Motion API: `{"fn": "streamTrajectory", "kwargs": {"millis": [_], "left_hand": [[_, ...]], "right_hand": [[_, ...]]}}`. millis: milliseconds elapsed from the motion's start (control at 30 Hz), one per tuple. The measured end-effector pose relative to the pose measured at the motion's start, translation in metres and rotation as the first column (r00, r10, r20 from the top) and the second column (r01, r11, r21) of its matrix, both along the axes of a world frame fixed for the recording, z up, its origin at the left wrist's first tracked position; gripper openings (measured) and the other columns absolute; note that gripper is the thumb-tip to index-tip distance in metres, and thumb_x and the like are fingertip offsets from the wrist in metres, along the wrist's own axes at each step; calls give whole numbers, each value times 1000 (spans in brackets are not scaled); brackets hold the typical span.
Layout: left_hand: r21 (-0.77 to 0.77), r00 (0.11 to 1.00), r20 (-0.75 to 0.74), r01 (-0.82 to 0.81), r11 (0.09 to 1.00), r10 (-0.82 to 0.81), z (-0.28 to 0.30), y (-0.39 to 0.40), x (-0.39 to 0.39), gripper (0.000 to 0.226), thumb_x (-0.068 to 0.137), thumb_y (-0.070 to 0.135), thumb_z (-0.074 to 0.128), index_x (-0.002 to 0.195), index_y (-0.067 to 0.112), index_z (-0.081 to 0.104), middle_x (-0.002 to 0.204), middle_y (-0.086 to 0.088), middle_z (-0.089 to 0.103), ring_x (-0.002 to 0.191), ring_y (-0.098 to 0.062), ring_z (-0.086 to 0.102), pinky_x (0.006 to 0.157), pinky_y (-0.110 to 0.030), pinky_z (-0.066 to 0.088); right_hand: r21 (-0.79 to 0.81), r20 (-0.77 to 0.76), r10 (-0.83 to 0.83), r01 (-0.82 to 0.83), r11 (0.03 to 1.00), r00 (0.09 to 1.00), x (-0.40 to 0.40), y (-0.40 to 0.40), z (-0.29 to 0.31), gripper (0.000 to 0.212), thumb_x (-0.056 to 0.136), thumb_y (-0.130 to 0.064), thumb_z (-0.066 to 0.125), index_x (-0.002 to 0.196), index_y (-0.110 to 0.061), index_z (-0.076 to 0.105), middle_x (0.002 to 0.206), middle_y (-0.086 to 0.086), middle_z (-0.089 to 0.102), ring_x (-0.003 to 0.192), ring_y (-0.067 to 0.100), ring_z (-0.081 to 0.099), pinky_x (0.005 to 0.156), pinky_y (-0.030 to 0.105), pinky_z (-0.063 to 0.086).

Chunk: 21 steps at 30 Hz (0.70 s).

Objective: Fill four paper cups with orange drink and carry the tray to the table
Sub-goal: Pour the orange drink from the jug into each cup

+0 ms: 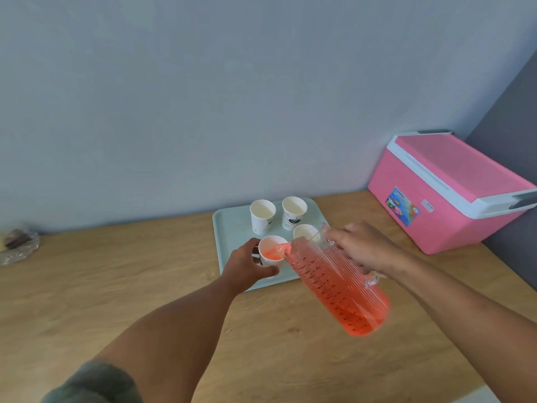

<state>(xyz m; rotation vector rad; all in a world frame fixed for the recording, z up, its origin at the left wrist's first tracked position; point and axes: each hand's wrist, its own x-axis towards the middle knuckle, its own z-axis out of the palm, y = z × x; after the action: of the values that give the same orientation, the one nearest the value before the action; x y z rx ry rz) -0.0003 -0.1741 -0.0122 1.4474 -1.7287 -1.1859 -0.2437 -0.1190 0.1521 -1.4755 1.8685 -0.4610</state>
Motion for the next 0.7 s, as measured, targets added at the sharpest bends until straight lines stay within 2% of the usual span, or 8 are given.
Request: {"fn": "streamTrajectory", "kwargs": {"millis": [200, 333, 533, 700], "left_hand": [[-12, 1000, 21, -4, 1000, 5, -3, -2, -3, 75, 61, 38, 94, 126, 26, 57, 113, 11, 67, 93, -8, 67, 76, -22, 54], [-18, 999, 40, -4, 1000, 5, -5, -5, -4, 76, 62, 40, 93, 126, 28, 56, 113, 12, 67, 93, -7, 66, 75, -21, 54], [-21, 999, 47, -8, 1000, 9, -6, -9, -7, 75, 64, 38, 93, 127, 28, 55, 114, 12, 66, 94, -9, 66, 75, -22, 53], [-27, 999, 48, -5, 1000, 6, -10, -11, -11, 75, 64, 38, 93, 128, 27, 55, 116, 11, 66, 97, -12, 66, 79, -25, 55]], "right_hand": [[-6, -56, 33, -34, 999, 998, -4, -4, 12, 40, 99, -51, 57, 76, -18, 50, 65, 6, 35, 44, 18, 30, 40, 22, 28], [12, -49, 48, -47, 999, 998, -6, -7, 16, 40, 98, -49, 58, 74, -18, 49, 55, -2, 31, 43, 17, 28, 41, 22, 28], [17, -68, 48, -47, 999, 997, -6, -10, 19, 42, 98, -50, 58, 74, -18, 48, 56, -2, 31, 42, 17, 28, 40, 23, 29], [46, 14, 14, -14, 999, 1000, -5, -13, 16, 37, 98, -46, 59, 76, -18, 50, 54, -4, 30, 42, 14, 24, 42, 21, 24]]}}
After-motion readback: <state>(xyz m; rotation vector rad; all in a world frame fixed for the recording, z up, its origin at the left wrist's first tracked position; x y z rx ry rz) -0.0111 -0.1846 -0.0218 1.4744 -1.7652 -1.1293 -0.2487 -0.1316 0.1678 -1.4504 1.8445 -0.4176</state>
